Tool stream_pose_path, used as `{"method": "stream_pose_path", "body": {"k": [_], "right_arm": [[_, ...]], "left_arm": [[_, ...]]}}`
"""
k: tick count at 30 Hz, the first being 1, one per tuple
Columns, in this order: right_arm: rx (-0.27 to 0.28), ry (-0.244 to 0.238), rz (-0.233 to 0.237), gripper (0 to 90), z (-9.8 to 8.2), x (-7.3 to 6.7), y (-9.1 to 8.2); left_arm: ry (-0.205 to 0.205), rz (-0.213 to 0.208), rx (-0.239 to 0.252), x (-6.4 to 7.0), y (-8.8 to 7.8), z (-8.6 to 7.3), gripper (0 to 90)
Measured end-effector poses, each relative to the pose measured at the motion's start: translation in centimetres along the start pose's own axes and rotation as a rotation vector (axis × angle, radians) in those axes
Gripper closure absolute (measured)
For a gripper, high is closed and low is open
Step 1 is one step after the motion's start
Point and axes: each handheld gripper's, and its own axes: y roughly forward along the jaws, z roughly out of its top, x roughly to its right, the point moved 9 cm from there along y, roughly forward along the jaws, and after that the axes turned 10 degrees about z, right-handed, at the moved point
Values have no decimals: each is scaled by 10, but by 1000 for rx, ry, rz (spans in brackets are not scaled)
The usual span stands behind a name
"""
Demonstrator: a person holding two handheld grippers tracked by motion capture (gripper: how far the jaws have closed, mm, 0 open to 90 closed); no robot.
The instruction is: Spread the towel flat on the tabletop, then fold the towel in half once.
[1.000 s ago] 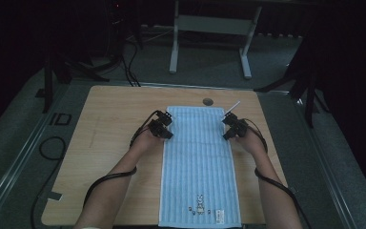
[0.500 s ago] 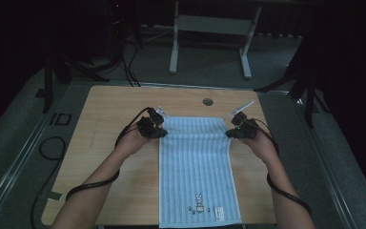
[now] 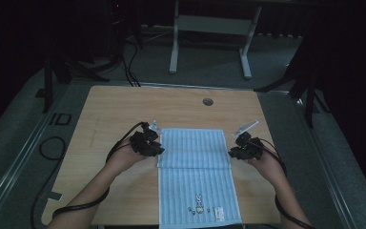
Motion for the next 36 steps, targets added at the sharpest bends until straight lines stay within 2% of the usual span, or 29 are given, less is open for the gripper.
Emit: {"method": "stream_pose_path", "body": {"k": [4,5,6,7,9,11,12,14,17,20,23,25,28,29,31,34,35,36], "right_arm": [[-44,-25,37,796,1,-11,21],[-44,-25,37,796,1,-11,21],[-53,-27,43,797,0,-12,25],[-76,-25,60,797,-2,-14,36],[-94,-25,65,797,-4,-14,44],[-109,-27,63,797,-3,-13,51],[-105,-23,65,797,-1,-13,53],[-95,-12,75,796,4,-11,56],[-100,-14,92,796,10,-15,61],[-127,-29,100,797,12,-25,64],[-143,-36,98,779,11,-31,64],[-139,-53,98,742,13,-34,61],[-95,-41,68,741,21,-25,51],[-83,-30,59,737,25,-21,48],[-60,-14,27,714,33,-8,41],[-36,16,-15,675,50,13,37],[-36,16,-15,675,50,13,37],[-34,35,-31,672,55,21,37]], "left_arm": [[22,-47,-52,15,23,-8,709],[22,-47,-52,15,23,-8,709],[29,-60,-83,20,35,-14,709],[33,-62,-97,21,40,-17,709],[31,-68,-108,20,47,-20,708],[18,-72,-101,15,47,-19,708],[26,-51,-104,10,48,-19,708],[27,-35,-107,1,48,-20,698],[-14,-30,-121,-11,48,-24,699],[-32,-50,-151,-11,44,-30,700],[8,-50,-165,-4,39,-34,699],[13,-49,-152,-4,36,-31,656],[-17,-4,-124,-19,32,-22,591],[-40,8,-115,-26,31,-18,569],[-58,25,-82,-39,31,-8,555],[-108,60,-42,-61,37,8,479],[-108,60,-42,-61,37,8,470],[-144,85,-26,-74,44,16,470]]}}
